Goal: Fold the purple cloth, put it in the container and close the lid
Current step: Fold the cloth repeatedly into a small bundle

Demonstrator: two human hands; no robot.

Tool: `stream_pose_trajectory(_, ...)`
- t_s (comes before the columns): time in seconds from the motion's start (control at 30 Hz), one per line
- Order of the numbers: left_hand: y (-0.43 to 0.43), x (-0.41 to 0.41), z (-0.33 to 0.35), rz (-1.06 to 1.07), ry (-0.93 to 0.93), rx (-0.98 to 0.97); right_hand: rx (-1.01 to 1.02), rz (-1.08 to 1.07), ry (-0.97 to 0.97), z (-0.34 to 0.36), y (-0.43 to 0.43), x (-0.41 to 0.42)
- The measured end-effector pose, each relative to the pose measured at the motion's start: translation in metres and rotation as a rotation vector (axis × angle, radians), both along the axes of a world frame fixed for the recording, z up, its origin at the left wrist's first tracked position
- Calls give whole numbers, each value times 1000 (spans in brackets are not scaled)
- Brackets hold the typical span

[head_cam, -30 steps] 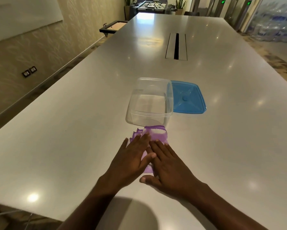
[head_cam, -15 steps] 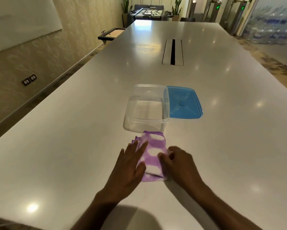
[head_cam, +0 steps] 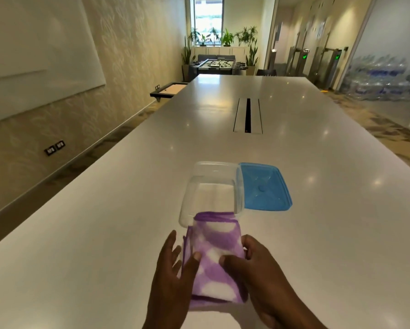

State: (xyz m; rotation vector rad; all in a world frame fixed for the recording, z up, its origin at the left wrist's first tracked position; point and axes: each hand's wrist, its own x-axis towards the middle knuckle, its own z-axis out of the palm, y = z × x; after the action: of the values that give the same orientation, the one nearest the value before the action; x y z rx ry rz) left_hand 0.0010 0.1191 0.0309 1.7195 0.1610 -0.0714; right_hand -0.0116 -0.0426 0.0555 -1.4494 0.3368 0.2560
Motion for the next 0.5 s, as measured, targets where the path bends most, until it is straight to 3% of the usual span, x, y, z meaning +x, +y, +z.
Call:
stream_pose_trajectory(0.07,0,11,14,-43,93,-35,38,-18,-71,10,-1,3)
stream_pose_trajectory(0.23,-3,34,36,-171,205,-351,100,-87,-212,32,-4,13)
stream_pose_trajectory(0.5,-28,68,66,6,-76,-199,-25,-217,-285,44,-9,47)
